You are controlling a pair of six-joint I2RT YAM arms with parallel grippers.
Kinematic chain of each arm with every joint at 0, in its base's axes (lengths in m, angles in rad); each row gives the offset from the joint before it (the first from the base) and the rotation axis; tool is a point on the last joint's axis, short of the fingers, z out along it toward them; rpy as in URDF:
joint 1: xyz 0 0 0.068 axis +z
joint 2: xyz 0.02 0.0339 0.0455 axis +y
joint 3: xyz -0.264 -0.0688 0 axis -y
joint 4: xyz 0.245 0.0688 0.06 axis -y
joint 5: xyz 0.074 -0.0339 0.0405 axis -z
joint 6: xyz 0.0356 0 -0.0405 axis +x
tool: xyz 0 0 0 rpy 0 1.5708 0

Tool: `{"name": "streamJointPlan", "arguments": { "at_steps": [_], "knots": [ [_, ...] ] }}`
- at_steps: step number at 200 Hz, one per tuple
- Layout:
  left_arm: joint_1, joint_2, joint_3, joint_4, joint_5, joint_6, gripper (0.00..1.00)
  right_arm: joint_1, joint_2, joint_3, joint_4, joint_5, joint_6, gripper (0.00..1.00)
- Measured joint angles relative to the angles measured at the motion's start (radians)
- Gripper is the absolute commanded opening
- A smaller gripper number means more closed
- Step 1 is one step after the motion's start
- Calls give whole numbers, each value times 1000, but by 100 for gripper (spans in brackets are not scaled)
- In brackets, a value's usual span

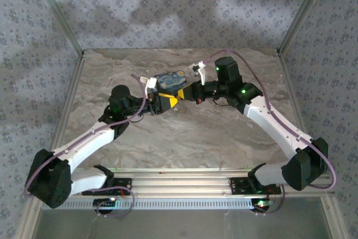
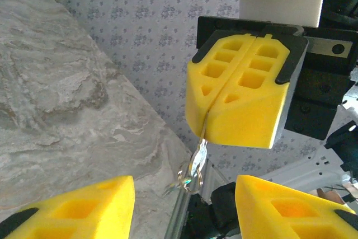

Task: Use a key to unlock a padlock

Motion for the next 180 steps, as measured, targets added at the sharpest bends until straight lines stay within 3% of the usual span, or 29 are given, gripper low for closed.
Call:
{"name": "streamJointPlan", "arguments": {
  "at_steps": [32, 61, 113, 145, 160, 180],
  "knots": [
    [-8, 28, 15, 23, 0, -24, 49, 4, -6, -7, 10, -2, 8, 0],
    [-8, 31, 17, 43, 0, -37, 39, 5, -17, -17, 15, -6, 13, 0],
    [-20, 28, 23, 51, 7, -35, 1, 4, -34, -35, 22, 5, 24, 0],
    [-26, 3, 24, 6, 3, -3, 0, 7, -56, -66, 43, 8, 50, 0],
    [-26, -14, 24, -18, -1, 14, 0, 11, -63, -70, 50, 9, 72, 18],
    [-25, -44, 24, -60, -5, 43, 0, 14, -73, -72, 53, 17, 102, 29]
  ]
}}
